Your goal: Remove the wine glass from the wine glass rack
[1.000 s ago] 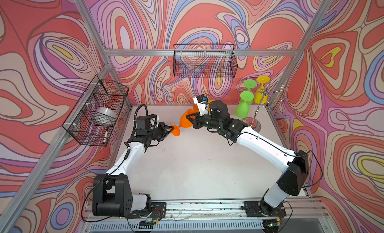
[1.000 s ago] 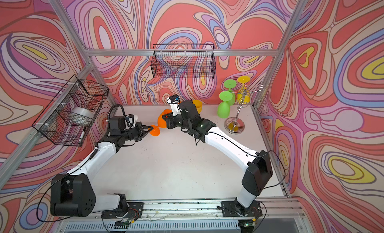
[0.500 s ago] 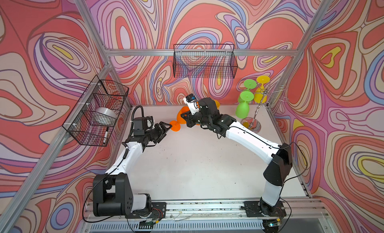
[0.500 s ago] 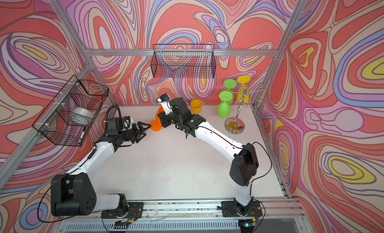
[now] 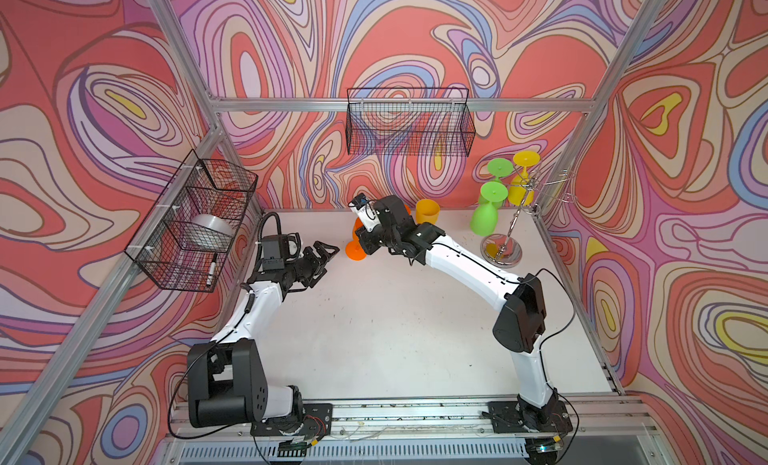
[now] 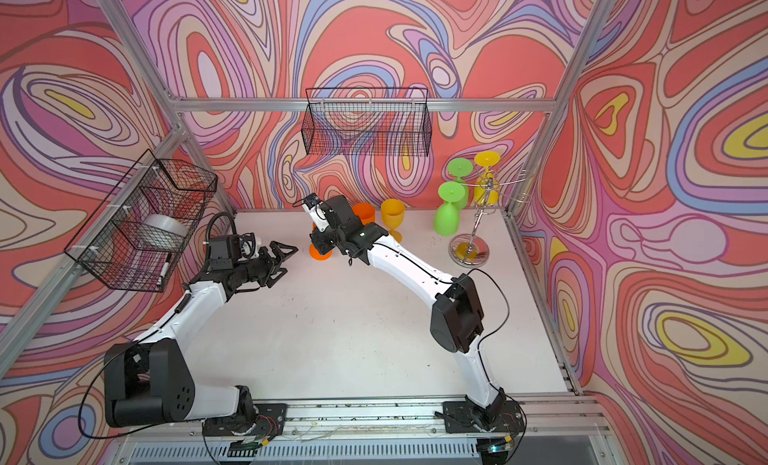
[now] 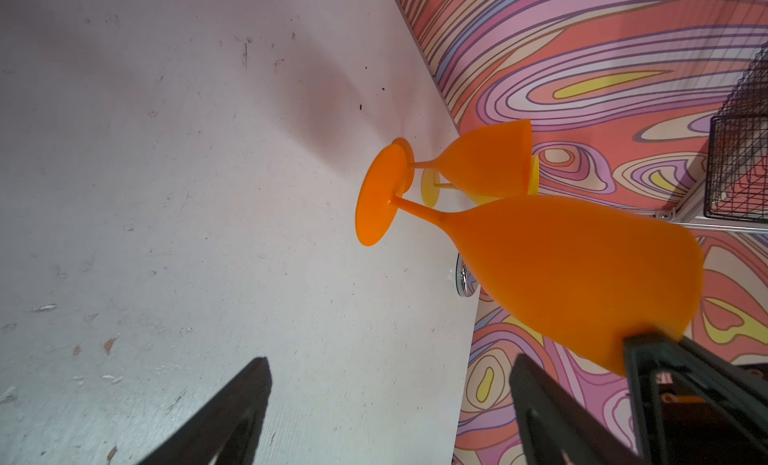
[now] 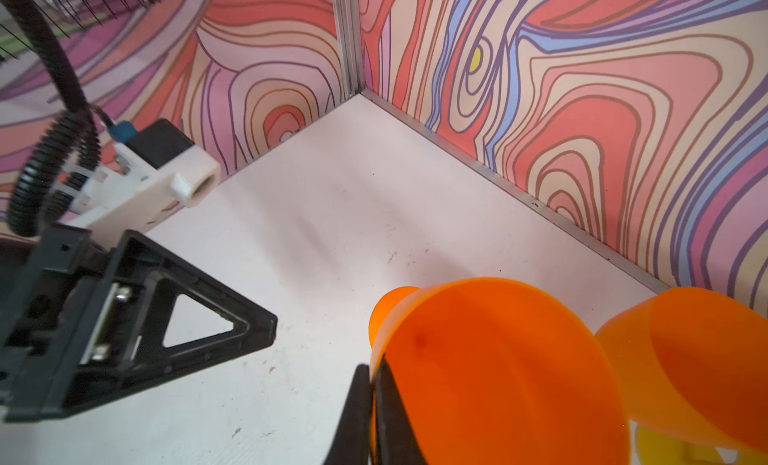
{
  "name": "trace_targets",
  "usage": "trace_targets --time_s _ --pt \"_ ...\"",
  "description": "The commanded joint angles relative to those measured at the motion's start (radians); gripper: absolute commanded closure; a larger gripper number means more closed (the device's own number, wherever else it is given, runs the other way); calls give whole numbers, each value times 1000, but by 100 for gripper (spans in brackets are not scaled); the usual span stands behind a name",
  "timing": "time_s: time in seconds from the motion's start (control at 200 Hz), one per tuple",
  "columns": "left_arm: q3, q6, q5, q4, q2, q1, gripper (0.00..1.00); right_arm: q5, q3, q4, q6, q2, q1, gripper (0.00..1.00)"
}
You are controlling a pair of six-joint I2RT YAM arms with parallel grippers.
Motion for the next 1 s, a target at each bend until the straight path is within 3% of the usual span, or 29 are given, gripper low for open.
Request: trace_targets --time_s 0.0,0.376,0.997 --pt "-6 -15 20 30 17 12 10 21 83 -81 -54 58 4 100" --pt "-18 -41 44 68 45 18 10 107 169 -161 -142 147 0 100" --pt "-19 -43 66 90 49 18 10 96 201 -76 -184 239 -59 100"
